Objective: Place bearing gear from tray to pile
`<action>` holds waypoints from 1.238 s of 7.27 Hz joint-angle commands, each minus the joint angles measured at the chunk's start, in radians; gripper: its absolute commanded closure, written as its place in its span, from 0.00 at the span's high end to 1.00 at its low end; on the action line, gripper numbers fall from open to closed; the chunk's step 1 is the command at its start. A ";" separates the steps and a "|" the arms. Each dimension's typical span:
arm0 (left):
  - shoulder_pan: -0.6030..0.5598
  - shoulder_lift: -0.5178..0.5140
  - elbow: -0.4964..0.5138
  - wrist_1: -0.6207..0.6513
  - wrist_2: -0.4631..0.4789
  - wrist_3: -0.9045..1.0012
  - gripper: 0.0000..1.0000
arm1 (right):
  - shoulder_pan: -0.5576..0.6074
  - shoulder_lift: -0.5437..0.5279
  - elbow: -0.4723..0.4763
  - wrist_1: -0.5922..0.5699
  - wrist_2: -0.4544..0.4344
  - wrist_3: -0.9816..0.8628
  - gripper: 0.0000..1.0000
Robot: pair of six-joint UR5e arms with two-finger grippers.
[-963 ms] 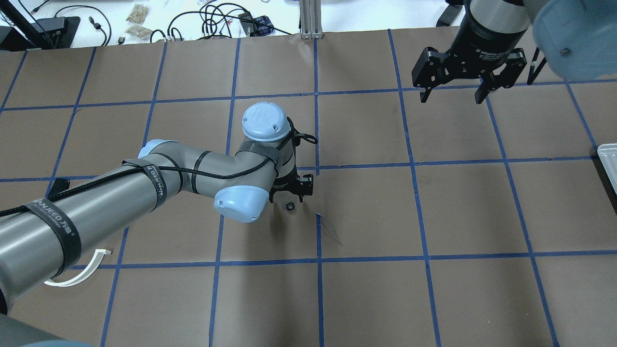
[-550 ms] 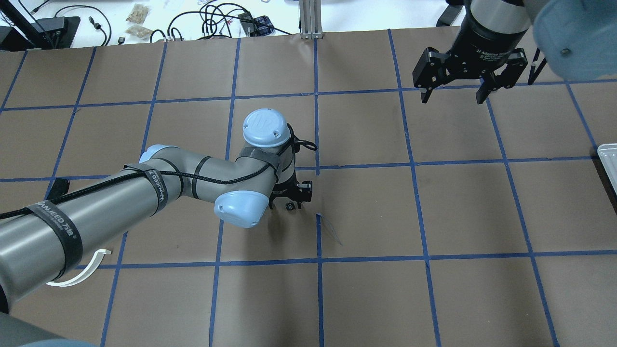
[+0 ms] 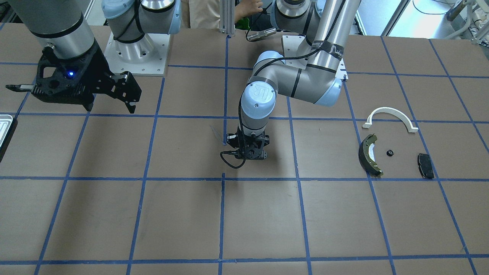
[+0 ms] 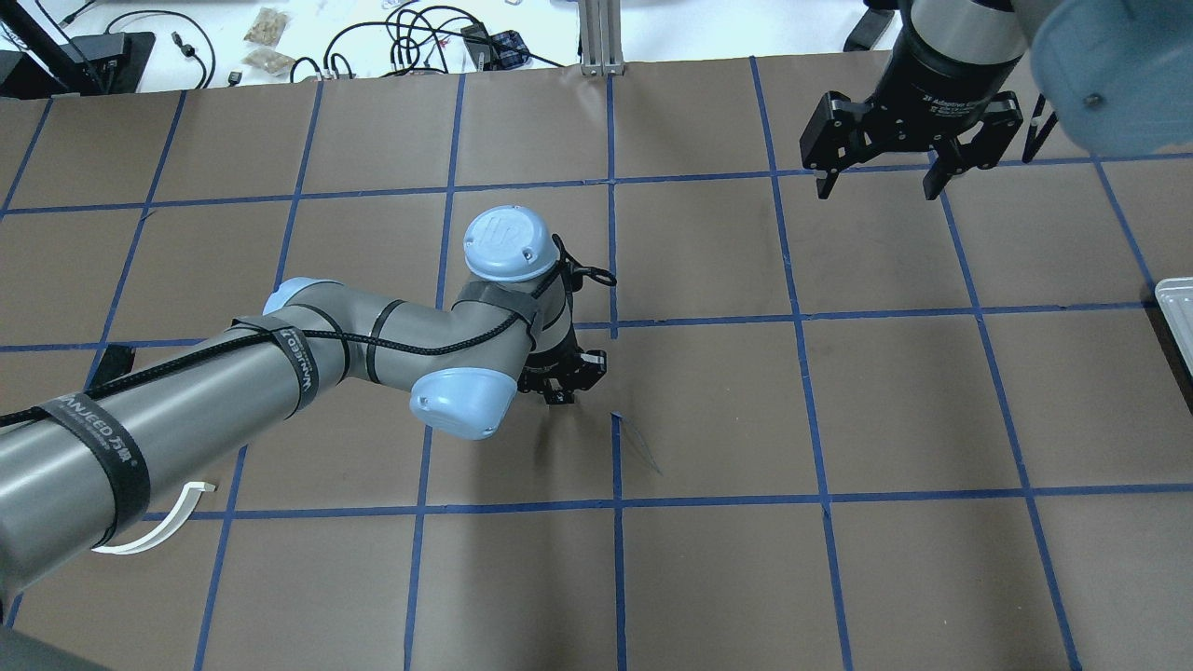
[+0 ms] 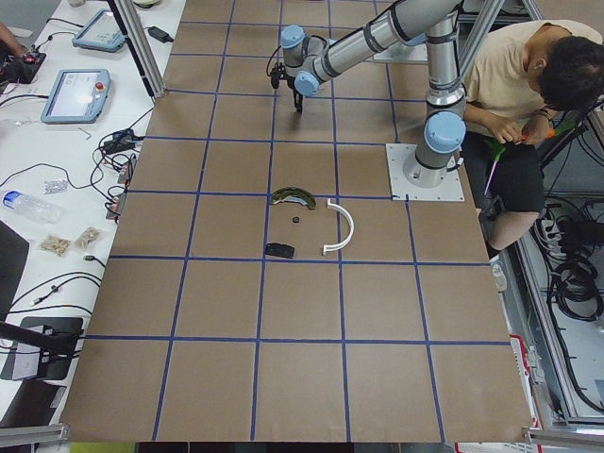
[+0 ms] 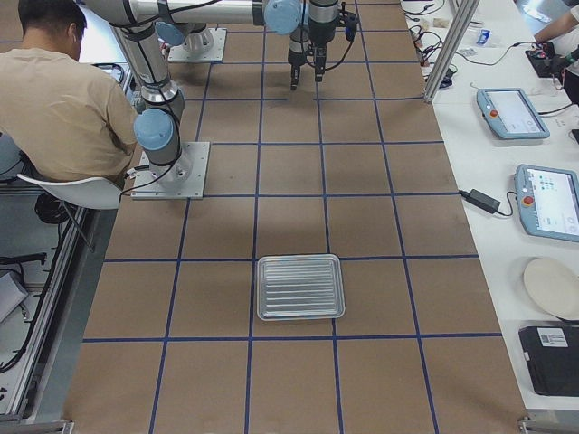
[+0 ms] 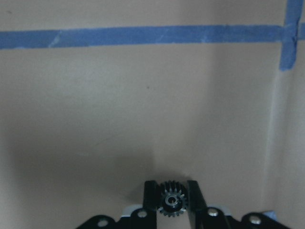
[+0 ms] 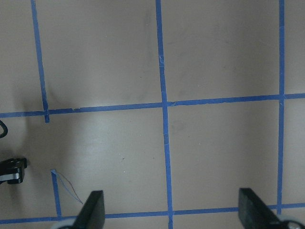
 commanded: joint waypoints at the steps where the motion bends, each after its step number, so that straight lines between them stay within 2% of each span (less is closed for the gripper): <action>1: 0.023 0.020 0.019 -0.002 0.002 0.010 0.00 | 0.001 0.000 0.001 0.000 0.000 0.001 1.00; 2: 0.076 0.035 0.058 -0.029 0.004 0.021 0.00 | 0.001 0.000 0.001 0.003 0.003 0.003 1.00; 5: 0.347 0.069 0.281 -0.409 0.013 0.327 0.00 | 0.001 0.000 0.001 0.003 0.000 0.003 1.00; 6: 0.435 0.079 0.320 -0.488 0.034 0.437 0.00 | 0.001 -0.002 0.001 0.003 0.000 0.003 1.00; 9: 0.735 0.081 0.322 -0.488 0.135 0.810 0.00 | 0.001 -0.002 0.001 0.004 0.000 0.001 1.00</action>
